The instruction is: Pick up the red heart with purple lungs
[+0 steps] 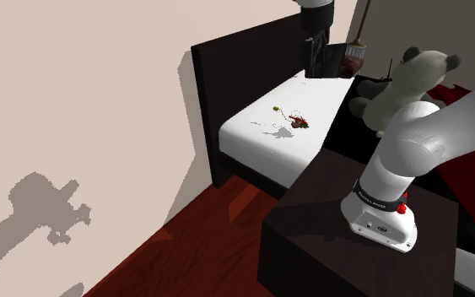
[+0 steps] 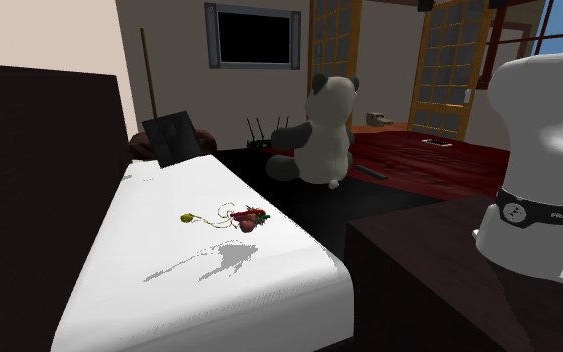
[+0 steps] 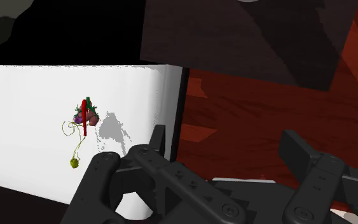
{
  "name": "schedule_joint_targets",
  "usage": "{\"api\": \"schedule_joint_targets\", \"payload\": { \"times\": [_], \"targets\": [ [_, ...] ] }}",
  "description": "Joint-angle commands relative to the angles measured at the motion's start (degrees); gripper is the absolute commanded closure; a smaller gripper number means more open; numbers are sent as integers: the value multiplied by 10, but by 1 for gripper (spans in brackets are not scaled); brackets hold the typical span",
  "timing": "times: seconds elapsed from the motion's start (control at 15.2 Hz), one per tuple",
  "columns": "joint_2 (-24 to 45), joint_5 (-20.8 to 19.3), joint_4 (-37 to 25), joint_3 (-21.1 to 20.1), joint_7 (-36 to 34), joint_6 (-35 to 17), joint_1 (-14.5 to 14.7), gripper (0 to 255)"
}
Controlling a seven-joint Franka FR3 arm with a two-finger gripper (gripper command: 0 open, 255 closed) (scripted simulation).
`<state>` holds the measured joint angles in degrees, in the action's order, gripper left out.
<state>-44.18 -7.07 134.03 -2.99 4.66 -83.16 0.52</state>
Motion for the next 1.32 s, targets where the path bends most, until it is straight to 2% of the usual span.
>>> {"api": "schedule_joint_targets", "payload": {
  "times": [0.0, 0.66, 1.25],
  "targets": [
    [0, 0, 0, 0, 0, 0, 0, 0],
    [88, -64, 67, 93, 75, -167, -36, 0],
    [235, -97, 60, 174, 140, -319, -63, 0]
  ]
}}
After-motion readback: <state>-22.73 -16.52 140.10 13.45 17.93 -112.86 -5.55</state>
